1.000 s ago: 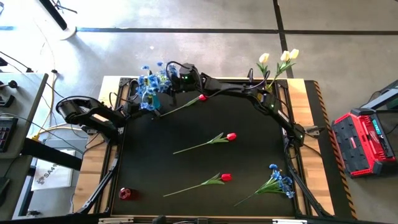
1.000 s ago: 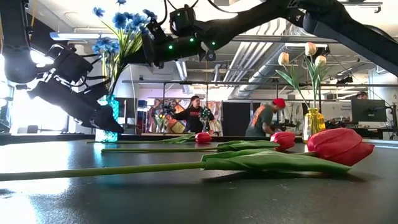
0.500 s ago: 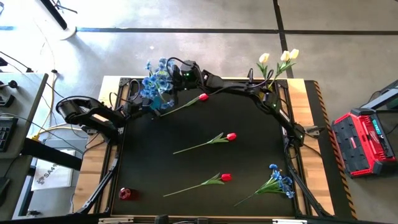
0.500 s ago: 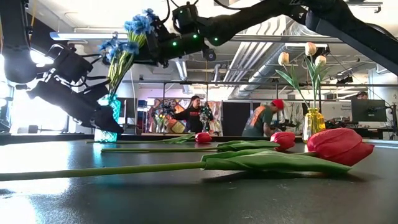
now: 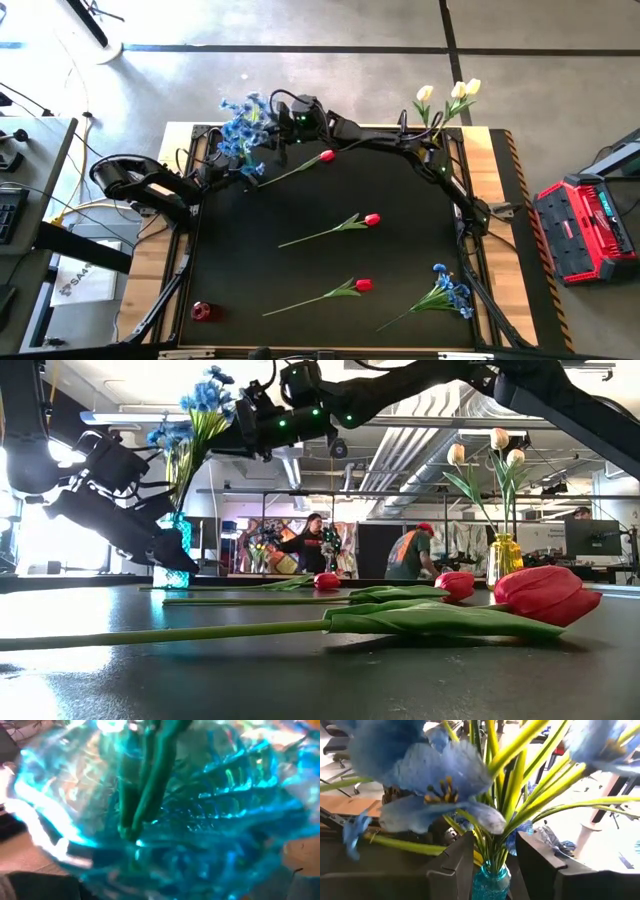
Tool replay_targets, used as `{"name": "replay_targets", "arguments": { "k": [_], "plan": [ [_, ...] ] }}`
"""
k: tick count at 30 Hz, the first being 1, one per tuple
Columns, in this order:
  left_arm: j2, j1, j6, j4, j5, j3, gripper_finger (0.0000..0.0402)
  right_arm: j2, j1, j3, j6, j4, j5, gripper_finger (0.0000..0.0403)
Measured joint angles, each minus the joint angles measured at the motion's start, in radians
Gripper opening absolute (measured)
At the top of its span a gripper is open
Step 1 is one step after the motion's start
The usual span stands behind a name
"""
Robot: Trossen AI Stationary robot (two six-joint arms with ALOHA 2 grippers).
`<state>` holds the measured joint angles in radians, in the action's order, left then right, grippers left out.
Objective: Sort flowers into vase by color
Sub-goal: Put the blue flowers into the blue vase
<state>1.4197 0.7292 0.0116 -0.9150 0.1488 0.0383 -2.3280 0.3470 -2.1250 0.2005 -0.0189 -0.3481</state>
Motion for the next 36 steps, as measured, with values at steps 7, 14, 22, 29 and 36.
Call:
{"name": "replay_targets", "arguments": {
  "k": [7, 14, 22, 29, 36],
  "plan": [
    [0.000, 0.000, 0.000, 0.004, 0.079, 0.000, 0.0344, 0.018, 0.002, 0.000, -0.009, -0.063, 0.000, 0.0134],
    [-0.007, 0.000, -0.010, 0.059, 0.086, 0.001, 0.0344, 0.057, 0.007, 0.000, 0.006, -0.184, -0.001, 0.0134],
    [-0.126, 0.000, 0.002, 0.211, 0.127, 0.000, 0.0344, 0.097, 0.003, 0.000, 0.000, -0.301, -0.003, 0.0134],
    [-0.299, 0.003, -0.004, 0.334, 0.134, 0.000, 0.0344, 0.095, -0.012, 0.000, 0.010, -0.338, -0.019, 0.0134],
    [-0.464, 0.001, -0.068, 0.512, 0.121, 0.000, 0.0344, 0.124, -0.009, 0.000, 0.010, -0.370, -0.078, 0.0134]
  ]
}}
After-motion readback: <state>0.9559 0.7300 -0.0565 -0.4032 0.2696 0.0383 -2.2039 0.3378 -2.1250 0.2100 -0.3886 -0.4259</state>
